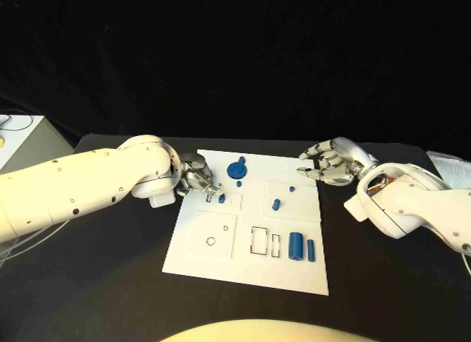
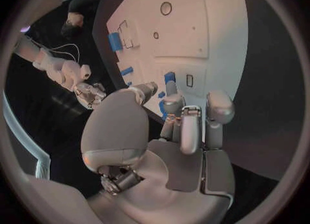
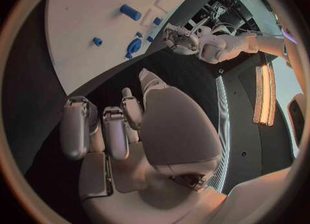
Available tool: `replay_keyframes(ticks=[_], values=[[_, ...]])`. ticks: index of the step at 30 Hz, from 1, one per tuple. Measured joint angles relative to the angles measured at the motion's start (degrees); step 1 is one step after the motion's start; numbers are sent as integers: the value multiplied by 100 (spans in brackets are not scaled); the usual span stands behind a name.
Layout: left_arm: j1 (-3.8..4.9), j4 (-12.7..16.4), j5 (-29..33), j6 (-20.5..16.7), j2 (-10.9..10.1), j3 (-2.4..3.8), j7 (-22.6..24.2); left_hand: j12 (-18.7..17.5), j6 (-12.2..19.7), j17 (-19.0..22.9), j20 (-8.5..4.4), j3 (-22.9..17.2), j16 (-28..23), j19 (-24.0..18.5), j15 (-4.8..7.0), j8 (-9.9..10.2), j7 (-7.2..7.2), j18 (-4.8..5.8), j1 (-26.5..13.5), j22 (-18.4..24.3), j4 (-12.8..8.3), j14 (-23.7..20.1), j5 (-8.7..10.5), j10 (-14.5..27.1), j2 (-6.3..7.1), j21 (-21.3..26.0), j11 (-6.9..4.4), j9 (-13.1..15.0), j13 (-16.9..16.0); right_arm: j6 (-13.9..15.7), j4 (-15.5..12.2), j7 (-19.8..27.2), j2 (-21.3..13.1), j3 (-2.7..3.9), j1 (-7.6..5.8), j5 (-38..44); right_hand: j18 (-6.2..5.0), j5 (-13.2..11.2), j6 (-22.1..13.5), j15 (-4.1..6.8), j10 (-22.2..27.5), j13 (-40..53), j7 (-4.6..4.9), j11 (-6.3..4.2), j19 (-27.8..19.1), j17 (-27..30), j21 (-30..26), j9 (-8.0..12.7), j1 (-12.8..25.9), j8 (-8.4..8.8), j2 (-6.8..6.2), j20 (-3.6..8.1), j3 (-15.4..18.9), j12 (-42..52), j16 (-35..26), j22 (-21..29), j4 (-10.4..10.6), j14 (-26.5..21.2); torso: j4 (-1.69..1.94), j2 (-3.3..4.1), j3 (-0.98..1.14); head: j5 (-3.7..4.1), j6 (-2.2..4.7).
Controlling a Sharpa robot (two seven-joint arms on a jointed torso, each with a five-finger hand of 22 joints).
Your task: Assemble the parts on the task board
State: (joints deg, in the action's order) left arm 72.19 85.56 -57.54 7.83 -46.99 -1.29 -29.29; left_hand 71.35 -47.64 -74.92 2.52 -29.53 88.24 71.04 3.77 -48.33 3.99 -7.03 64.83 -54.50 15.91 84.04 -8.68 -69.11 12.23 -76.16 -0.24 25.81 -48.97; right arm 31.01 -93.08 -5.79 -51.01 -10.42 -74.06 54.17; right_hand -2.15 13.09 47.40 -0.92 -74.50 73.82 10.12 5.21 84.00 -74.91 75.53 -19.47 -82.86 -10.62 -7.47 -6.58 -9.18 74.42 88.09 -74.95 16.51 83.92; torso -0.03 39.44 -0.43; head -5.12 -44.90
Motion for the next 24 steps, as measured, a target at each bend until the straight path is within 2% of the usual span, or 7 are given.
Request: replay_keyframes(ticks=[1,4,6,8,12,17,24], values=[[34,3,64,17,-33,32,0,-161,131,0,30,43,-103,-215,-47,45,50,0,13,347,39,-1,-1,233,-13,177,50,-43,273,0,7,0,1,0,0,0,0,0,0,0,0,0,0,0,0,0,0,0,0,0,0,0,0,0,0,-1,0,0,0,-2,1,-4,2],[164,-40,254,57,-84,94,0,-349,271,0,96,135,-226,-457,-114,62,151,-6,82,754,72,-8,-1,529,-82,409,137,-110,604,1,28,0,4,0,0,0,0,0,0,0,0,0,0,0,0,0,0,0,0,0,0,0,-3,0,0,0,3,0,0,-2,1,-27,11],[269,-122,369,76,-87,117,0,-413,341,0,121,156,-276,-539,-147,96,179,-91,108,899,61,0,-25,638,-108,496,165,-142,715,2,39,0,7,0,0,-2,0,0,0,0,0,0,0,0,0,0,0,0,0,0,0,0,-16,0,0,0,16,0,0,-2,2,-40,23],[387,-249,479,86,-74,139,0,-486,446,0,149,203,-332,-636,-172,142,225,-92,139,1092,61,6,-36,770,-139,614,209,-186,859,2,49,0,11,0,0,-3,0,0,0,0,0,0,0,0,0,0,0,0,0,0,0,0,-16,0,0,0,16,0,-1,1,2,-47,29],[552,-573,611,89,50,159,5,-500,547,16,157,203,-353,-655,-206,173,265,-92,167,1157,61,-20,-36,810,-167,634,250,-226,923,2,60,2,24,0,0,-5,0,0,0,0,0,0,0,0,0,0,0,0,0,0,0,0,-16,0,0,0,16,0,-1,9,2,-67,39],[645,-999,641,107,319,161,15,-500,547,16,157,203,-353,-655,-206,173,265,-92,167,1154,61,-20,-36,810,-167,634,250,-226,923,2,62,5,32,0,1,-7,0,0,0,0,0,0,0,0,0,0,0,0,0,0,0,0,-16,0,0,1,16,0,-7,22,-1,-70,54],[679,-1682,549,212,749,162,30,-551,662,96,194,219,-397,-691,-246,195,313,-91,216,1254,77,-20,-36,905,-216,722,299,-263,1026,2,50,6,44,1,1,-9,0,0,0,0,0,0,0,0,0,0,0,5,0,0,0,0,-16,0,0,1,16,0,-11,57,-1,-88,98]])
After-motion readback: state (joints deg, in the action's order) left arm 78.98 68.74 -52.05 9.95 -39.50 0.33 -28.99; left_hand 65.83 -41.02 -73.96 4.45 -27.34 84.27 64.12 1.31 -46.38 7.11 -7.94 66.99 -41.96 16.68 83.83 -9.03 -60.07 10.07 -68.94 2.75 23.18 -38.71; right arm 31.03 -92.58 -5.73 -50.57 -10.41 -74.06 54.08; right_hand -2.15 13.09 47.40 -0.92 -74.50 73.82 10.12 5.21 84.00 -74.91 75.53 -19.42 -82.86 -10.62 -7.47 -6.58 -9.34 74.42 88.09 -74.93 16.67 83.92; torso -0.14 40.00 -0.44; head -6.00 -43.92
